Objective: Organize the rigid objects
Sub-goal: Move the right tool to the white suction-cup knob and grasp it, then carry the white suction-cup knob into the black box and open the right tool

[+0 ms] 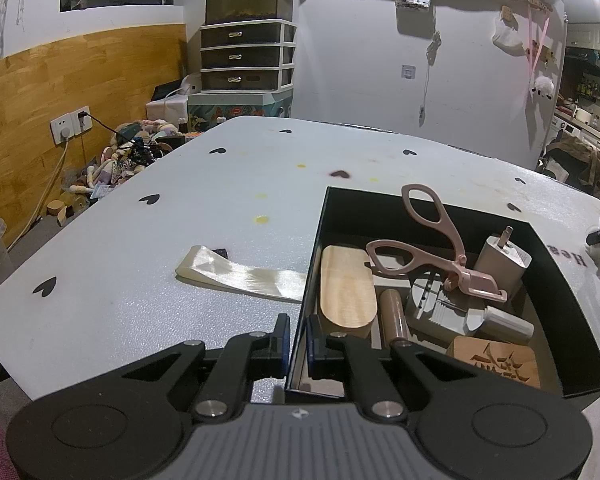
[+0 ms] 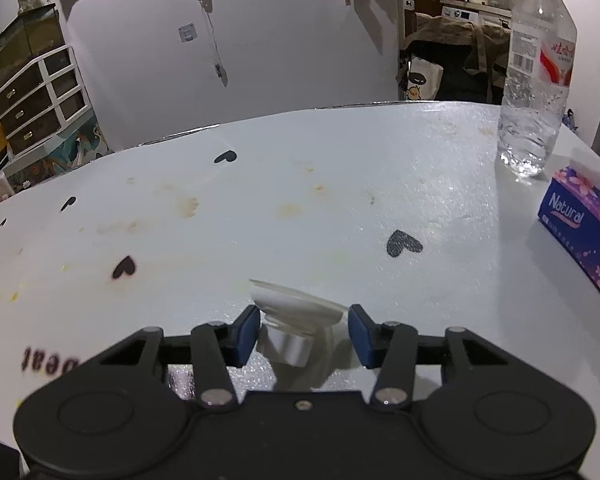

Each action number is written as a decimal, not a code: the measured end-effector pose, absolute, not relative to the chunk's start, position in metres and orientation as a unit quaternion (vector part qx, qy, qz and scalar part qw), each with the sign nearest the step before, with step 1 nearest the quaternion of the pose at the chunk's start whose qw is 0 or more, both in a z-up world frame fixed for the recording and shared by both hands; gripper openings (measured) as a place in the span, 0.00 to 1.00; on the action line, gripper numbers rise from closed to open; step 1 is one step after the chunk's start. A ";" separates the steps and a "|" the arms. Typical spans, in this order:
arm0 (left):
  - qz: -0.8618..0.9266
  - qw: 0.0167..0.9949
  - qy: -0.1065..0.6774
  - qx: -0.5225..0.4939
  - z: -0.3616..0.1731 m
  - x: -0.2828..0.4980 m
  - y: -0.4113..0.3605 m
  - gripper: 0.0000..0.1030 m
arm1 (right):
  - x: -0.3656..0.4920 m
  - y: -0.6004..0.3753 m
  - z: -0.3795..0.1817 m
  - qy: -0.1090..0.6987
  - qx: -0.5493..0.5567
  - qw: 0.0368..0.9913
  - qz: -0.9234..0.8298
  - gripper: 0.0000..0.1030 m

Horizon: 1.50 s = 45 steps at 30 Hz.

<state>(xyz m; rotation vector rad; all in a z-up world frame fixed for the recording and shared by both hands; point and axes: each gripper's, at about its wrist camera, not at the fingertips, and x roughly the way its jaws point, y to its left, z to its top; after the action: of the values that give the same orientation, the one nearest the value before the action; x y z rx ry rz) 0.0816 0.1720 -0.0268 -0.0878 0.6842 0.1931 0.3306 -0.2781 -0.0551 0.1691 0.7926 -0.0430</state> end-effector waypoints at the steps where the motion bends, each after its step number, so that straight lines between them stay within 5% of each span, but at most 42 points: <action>1: 0.095 0.937 0.335 -0.043 -0.027 0.082 0.172 0.08 | 0.330 -0.278 -0.054 0.383 0.081 0.920 -0.020 0.48; 27: 0.094 0.935 0.338 -0.047 -0.032 0.083 0.173 0.07 | 0.196 -0.091 0.053 0.271 0.026 0.869 0.413 0.48; 45: 0.085 0.937 0.336 -0.049 -0.035 0.083 0.175 0.07 | 0.186 -0.010 -0.012 0.412 -0.052 0.794 0.444 0.50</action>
<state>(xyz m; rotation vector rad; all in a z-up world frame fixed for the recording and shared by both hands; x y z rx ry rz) 0.0834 0.1749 -0.0348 -0.1011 0.6855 0.1734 0.1856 -0.0097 -0.0116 -0.1124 0.8865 0.9535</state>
